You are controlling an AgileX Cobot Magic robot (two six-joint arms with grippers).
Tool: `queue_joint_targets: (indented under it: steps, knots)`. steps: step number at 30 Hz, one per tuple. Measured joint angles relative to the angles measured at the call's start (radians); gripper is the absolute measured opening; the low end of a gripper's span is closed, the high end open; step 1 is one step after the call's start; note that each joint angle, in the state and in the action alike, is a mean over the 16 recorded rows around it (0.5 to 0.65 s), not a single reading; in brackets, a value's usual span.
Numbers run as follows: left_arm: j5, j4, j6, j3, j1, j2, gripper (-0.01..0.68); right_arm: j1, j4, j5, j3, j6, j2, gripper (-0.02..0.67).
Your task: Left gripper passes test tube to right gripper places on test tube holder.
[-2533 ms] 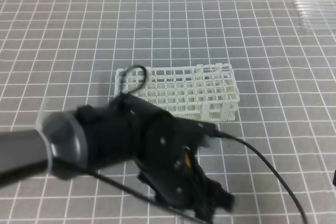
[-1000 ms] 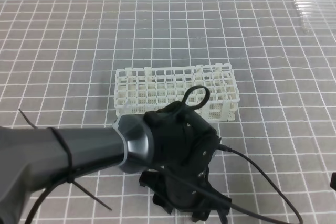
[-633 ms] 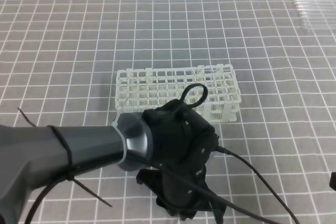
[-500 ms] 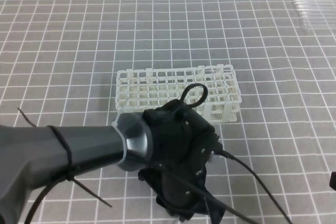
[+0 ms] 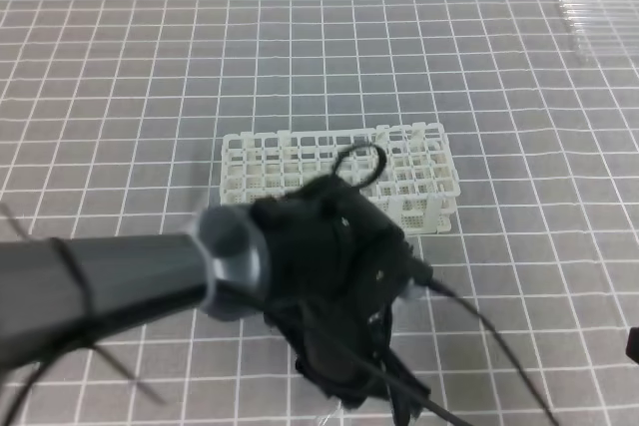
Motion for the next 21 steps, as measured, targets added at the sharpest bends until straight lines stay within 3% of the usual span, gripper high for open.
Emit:
queue_joint_targets:
  steps: [9, 21]
  knots:
    - [-0.135, 0.111, -0.031, 0.055, 0.005, -0.227, 0.073, 0.000, 0.065, 0.063, -0.072, -0.086, 0.009, -0.013]
    - [-0.467, 0.260, -0.172, 0.434, 0.128, -0.661, 0.068, 0.016, 0.237, 0.163, -0.233, -0.242, 0.170, -0.013]
